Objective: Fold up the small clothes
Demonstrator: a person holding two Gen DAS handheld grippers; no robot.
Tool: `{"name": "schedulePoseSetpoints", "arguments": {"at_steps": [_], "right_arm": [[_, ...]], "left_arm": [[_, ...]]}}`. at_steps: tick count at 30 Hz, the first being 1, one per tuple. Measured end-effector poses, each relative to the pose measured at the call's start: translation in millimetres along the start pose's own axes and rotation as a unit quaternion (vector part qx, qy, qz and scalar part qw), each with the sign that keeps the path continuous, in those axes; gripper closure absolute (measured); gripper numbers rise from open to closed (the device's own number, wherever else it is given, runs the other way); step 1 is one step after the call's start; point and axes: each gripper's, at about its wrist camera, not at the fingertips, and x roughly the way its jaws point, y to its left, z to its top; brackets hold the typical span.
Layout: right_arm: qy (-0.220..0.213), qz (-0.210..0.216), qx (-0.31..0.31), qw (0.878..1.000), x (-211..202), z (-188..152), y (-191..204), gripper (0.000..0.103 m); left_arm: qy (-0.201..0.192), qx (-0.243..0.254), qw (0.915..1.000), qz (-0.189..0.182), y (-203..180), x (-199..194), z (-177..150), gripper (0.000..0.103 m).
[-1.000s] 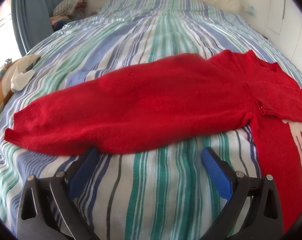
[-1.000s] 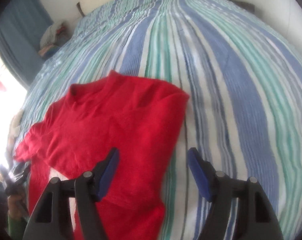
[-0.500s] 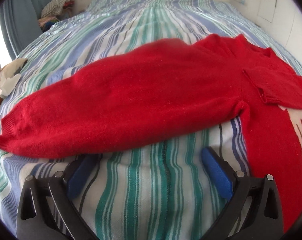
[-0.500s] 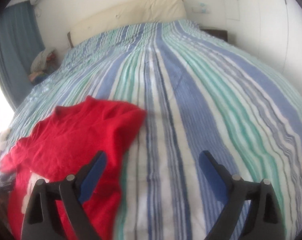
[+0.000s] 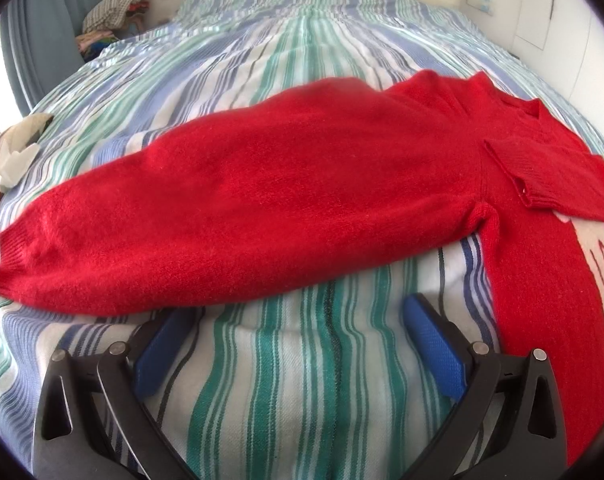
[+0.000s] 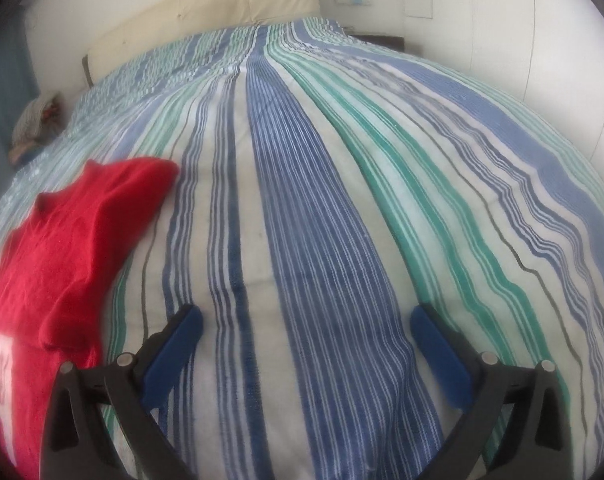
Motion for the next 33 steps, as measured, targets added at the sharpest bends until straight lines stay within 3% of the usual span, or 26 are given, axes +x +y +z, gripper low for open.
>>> {"name": "schedulePoseSetpoints", "arguments": {"at_steps": [12,33], "right_arm": [[0.002,-0.020,-0.009,1.000,5.0,-1.1,4.1,0.000],[-0.001,-0.015,-0.005,1.000,3.7,-0.4,2.9,0.000]], "left_arm": [[0.001,0.000,1.0000,-0.001,-0.4,0.2,-0.3,0.000],[0.001,0.000,1.0000,-0.001,-0.3,0.5,0.1,0.000]]}}
